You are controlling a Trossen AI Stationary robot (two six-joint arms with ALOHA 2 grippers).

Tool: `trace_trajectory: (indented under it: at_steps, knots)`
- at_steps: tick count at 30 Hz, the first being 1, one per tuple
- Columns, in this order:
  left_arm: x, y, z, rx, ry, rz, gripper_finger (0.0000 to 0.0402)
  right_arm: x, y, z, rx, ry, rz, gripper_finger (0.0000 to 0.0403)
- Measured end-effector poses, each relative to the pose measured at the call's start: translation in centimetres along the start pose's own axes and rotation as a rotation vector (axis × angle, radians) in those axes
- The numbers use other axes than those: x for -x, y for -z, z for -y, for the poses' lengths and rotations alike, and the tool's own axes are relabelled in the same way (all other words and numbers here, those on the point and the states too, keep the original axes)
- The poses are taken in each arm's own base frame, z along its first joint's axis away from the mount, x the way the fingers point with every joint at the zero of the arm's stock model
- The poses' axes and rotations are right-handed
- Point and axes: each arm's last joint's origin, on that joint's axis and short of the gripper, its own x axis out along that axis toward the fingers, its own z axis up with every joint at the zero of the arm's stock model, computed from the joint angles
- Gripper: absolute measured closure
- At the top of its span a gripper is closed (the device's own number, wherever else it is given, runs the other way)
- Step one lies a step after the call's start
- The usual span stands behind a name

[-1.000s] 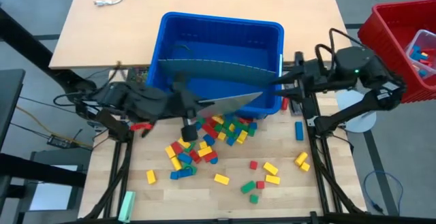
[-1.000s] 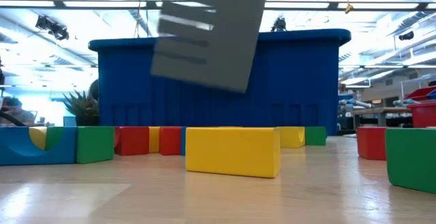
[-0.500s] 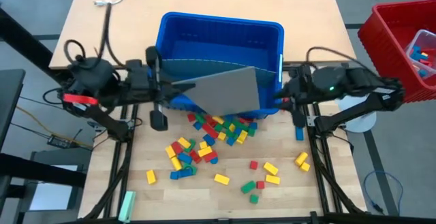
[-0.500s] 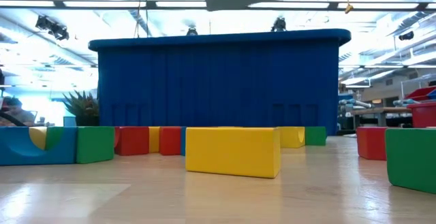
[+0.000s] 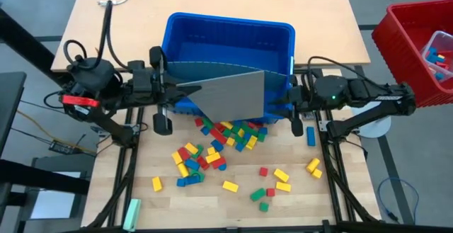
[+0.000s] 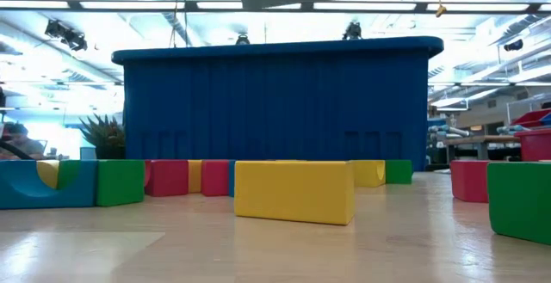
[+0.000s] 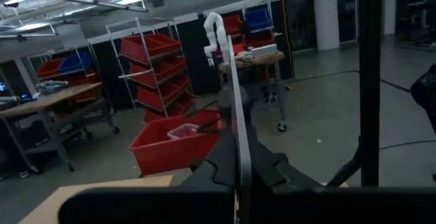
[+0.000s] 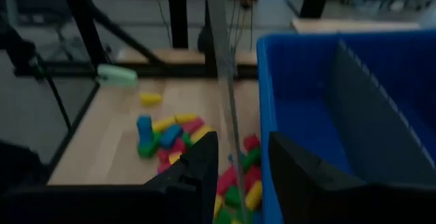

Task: Sort blocks
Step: Assemble the blue bin using gray bin divider

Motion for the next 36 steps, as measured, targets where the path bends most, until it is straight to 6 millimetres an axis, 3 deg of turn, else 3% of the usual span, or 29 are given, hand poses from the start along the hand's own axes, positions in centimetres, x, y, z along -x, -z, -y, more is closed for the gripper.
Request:
trace_trajectory:
  at_steps: [5, 15, 27, 36]
  knots:
    - [0.0, 0.0, 0.0, 0.000, 0.002, 0.000, 0.0389, -0.1, -0.8, 0.0, -0.001, -0.005, 0.079, 0.0289]
    - [0.0, 0.0, 0.0, 0.001, 0.002, 0.000, 0.0389, -2.4, -1.6, -0.5, 0.026, -0.011, 0.142, 0.0291]
    - [0.0, 0.1, 0.0, -0.004, 0.001, -0.011, 0.0389, 0.6, -1.4, -0.1, -0.030, -0.051, 0.145, 0.0298]
    - [0.0, 0.1, 0.0, -0.004, 0.002, -0.011, 0.0389, -0.7, -1.7, -0.2, -0.047, -0.062, 0.167, 0.0276]
